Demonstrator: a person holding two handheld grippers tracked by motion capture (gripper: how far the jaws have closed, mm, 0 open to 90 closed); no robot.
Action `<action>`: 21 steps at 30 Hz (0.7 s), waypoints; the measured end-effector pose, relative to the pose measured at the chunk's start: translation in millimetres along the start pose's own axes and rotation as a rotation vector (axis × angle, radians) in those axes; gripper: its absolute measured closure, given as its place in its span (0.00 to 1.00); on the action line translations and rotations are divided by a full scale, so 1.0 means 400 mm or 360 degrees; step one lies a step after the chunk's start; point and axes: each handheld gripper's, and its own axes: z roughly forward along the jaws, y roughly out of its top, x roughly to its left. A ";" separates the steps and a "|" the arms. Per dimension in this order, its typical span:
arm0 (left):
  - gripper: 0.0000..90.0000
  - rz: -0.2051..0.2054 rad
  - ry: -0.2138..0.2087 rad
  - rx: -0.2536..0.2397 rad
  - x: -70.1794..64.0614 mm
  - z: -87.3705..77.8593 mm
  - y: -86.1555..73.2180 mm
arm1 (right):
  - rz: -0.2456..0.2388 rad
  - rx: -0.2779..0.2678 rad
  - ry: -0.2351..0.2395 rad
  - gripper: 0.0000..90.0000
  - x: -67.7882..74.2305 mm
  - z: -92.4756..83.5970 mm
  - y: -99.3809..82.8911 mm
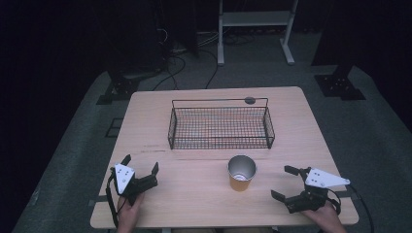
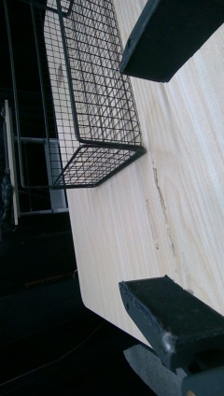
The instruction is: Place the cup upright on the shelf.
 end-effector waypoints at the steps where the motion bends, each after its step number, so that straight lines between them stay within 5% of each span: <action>1: 0.00 -0.0001 0.0000 -0.0001 0.000 0.000 0.000 | 0.0000 0.0003 0.0005 0.01 0.003 0.003 0.003; 21: 0.00 -0.0001 -0.0002 0.0000 0.000 0.000 0.000 | -0.0058 0.0068 0.0069 0.01 0.025 0.053 0.035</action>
